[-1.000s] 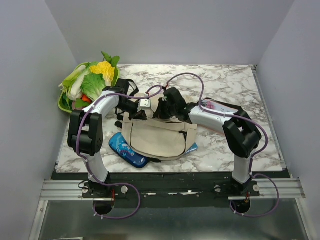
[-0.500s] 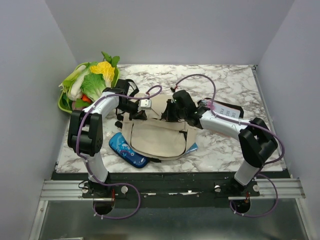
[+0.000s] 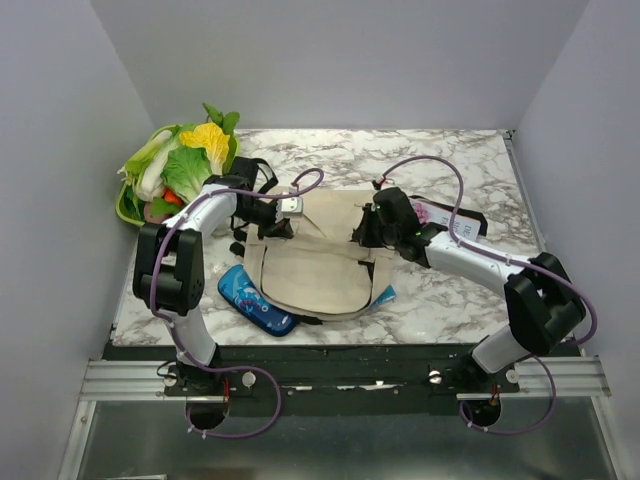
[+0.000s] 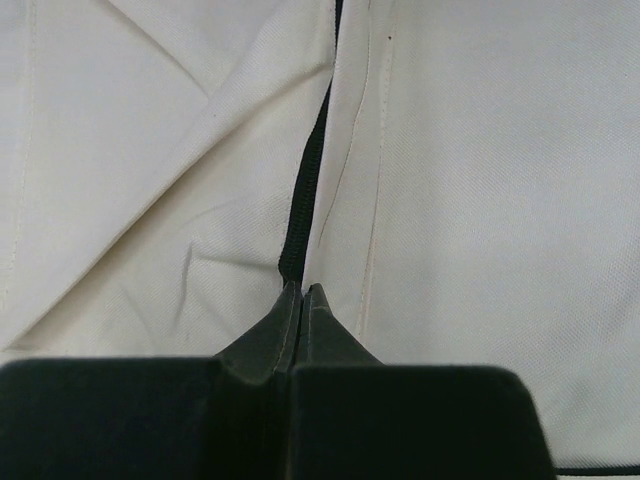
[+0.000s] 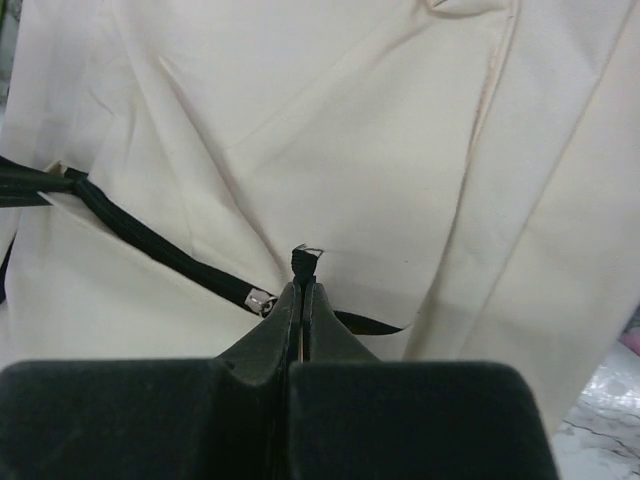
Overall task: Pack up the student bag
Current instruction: Zip the student bag at the center of the board.
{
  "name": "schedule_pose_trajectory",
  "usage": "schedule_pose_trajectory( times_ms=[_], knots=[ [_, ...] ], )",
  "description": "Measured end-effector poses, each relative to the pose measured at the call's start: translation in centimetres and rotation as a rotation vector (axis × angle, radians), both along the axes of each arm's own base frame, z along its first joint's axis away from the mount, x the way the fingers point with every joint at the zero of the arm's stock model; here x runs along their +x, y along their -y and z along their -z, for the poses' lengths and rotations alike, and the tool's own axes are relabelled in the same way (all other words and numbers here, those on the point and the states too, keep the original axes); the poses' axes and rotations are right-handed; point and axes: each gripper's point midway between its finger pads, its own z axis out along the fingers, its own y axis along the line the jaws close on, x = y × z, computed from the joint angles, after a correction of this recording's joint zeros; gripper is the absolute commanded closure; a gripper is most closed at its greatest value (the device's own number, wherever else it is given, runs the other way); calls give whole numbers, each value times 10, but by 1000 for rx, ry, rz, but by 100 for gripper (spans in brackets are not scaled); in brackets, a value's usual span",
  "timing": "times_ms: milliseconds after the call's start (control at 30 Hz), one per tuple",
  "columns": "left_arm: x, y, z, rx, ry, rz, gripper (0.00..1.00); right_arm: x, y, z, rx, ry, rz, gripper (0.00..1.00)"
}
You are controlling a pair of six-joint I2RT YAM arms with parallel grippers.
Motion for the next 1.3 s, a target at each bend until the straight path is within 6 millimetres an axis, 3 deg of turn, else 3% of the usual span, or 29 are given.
schedule_pose_trajectory(
  times_ms=[400, 667, 733, 833, 900, 1067, 1100, 1133, 1200, 1233, 1300],
  knots=[
    [8, -1, -12, -8, 5, -80, 100, 7, 41, 0, -40, 18, 79, 99],
    [9, 0, -12, -14, -13, -106, 100, 6, 49, 5, -61, 17, 101, 99],
    [10, 0, -13, -16, -13, -111, 100, 7, 51, 5, -67, 20, 110, 83],
    [12, -1, -13, -14, -17, -122, 100, 8, 54, 6, -78, 22, 117, 49],
    [14, -7, -11, -1, -20, -143, 100, 10, 63, 8, -98, 14, 136, 42],
    [23, -14, -24, 7, -36, -198, 82, 9, 75, 5, -112, 7, 160, 38],
    [26, -11, -31, 4, -28, -198, 77, 7, 75, 1, -106, 15, 161, 38],
    [27, -8, -36, 0, -22, -197, 65, 5, 76, -3, -97, 23, 163, 38],
    [22, 7, -51, -9, 10, -165, 49, 1, 79, -8, -81, 35, 168, 38],
    [16, 19, -60, -18, 24, -136, 34, -2, 80, -9, -75, 37, 171, 38],
    [1, 43, -73, -31, 51, -71, 29, -5, 81, -5, -71, 25, 177, 38]
  ],
)
